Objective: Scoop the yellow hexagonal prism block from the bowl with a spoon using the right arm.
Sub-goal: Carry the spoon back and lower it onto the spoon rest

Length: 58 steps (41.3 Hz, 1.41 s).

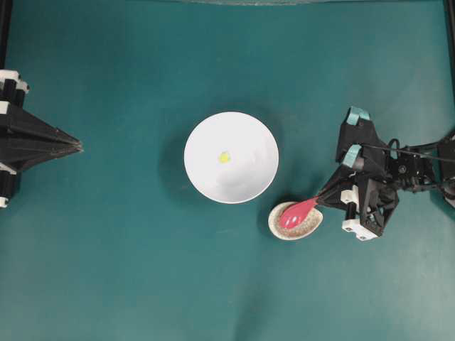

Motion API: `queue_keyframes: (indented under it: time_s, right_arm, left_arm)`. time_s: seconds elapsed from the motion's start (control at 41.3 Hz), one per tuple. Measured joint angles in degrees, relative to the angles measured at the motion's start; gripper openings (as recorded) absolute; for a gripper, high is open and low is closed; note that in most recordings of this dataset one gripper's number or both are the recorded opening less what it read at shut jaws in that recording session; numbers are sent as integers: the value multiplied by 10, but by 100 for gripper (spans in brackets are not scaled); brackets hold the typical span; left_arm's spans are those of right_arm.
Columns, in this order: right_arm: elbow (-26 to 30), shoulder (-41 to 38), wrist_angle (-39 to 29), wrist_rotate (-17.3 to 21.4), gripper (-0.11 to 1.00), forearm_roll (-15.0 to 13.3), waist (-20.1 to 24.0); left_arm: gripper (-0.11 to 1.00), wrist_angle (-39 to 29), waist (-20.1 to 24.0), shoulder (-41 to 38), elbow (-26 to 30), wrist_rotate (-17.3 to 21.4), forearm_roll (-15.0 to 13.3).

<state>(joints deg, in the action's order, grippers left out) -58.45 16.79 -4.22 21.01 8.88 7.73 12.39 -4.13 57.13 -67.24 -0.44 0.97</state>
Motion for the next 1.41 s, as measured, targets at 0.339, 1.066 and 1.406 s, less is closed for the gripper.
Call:
queue_keyframes:
  time_s: [0.339,1.066,1.406]
  right_arm:
    - [0,0,-2,-4,60,-5,0]
    - [65,42,-180,-8,59,-155,0]
    - [114,61,-271,-6,59,-178,0]
  left_arm:
    - [7,1,-1,0,0,0,-1]
    - [7,1,-2,0,0,0,-1]
    - [7,0,-2,0,0,0,-1]
